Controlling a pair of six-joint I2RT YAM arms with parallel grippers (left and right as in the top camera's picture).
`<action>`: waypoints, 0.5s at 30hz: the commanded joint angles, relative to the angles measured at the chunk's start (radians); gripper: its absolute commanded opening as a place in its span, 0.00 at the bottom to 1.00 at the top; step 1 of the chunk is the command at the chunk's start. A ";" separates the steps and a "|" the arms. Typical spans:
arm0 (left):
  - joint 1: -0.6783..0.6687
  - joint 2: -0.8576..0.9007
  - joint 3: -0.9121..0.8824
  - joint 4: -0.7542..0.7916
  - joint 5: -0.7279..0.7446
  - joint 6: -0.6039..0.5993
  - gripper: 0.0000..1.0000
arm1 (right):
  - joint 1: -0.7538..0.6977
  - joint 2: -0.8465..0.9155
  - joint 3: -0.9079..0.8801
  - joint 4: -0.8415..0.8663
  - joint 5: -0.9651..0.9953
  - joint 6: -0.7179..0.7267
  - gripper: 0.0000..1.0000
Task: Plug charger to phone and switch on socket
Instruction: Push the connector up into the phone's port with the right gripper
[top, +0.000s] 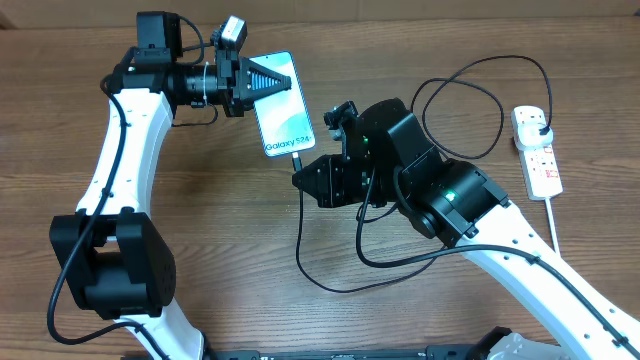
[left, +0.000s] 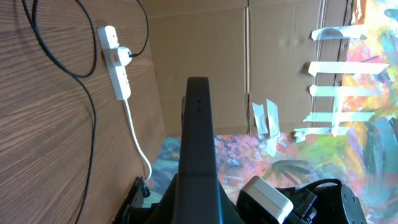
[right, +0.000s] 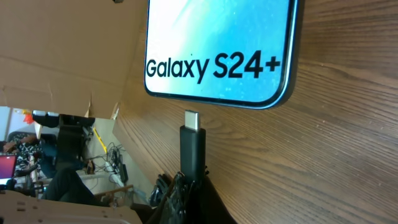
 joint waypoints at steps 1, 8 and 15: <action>0.005 -0.011 0.014 0.000 0.040 0.014 0.04 | 0.001 -0.023 0.001 0.006 0.015 -0.009 0.04; 0.005 -0.011 0.014 -0.005 0.039 -0.013 0.04 | 0.001 -0.023 0.001 0.010 0.014 -0.006 0.04; 0.003 -0.011 0.014 -0.005 0.039 -0.053 0.04 | 0.001 -0.023 0.001 0.010 0.014 -0.005 0.04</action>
